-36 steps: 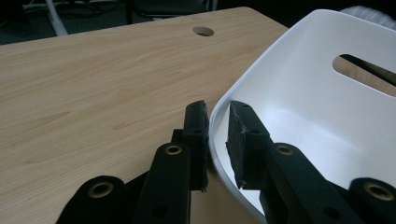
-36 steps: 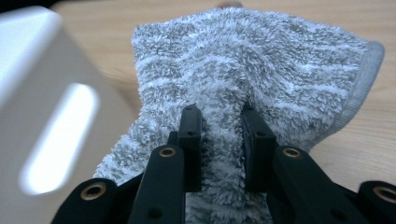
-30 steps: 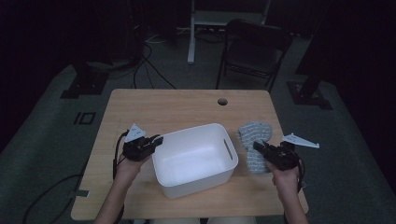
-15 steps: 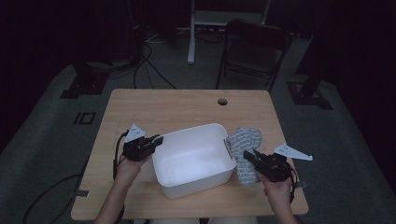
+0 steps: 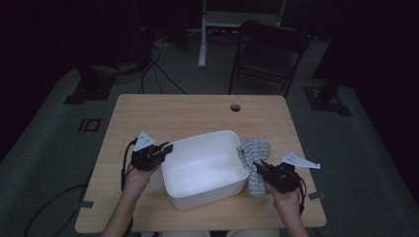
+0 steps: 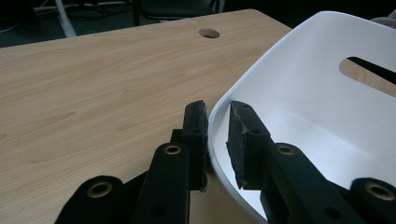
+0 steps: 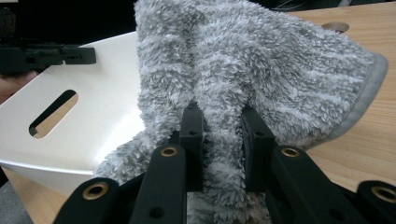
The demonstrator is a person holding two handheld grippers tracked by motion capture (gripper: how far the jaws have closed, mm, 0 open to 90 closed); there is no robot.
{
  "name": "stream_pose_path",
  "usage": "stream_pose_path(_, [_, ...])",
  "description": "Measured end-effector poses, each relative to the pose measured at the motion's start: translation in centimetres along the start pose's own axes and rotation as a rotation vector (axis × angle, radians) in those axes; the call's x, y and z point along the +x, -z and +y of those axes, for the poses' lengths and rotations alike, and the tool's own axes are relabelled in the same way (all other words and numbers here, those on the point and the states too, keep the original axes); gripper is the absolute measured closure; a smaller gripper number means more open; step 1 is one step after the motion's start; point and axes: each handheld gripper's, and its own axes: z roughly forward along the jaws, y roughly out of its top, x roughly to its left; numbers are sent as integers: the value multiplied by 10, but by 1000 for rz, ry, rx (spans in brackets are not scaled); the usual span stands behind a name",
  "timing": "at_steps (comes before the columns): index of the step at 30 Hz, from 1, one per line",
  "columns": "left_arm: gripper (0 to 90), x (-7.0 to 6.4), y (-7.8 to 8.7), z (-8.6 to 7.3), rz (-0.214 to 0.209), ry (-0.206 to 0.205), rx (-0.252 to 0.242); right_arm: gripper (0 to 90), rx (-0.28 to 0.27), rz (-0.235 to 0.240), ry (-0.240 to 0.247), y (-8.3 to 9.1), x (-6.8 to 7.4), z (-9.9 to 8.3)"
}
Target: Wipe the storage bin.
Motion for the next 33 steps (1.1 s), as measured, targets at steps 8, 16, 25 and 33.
stream_pose_path(8, [770, -2, 0, 0, 12, -1, -1, 758, 5, -4, -6, -3, 0, -2])
stream_pose_path(16, [767, -2, -1, -1, 14, 10, -8, 760, 8, 6, -14, -6, -2, -2])
stream_pose_path(25, [765, -3, 0, -1, 19, 15, -14, 764, 13, 1, -22, -8, -3, -3])
stream_pose_path(33, [765, -3, -1, -1, 10, 12, -10, 765, 75, -39, -37, -20, -9, -13])
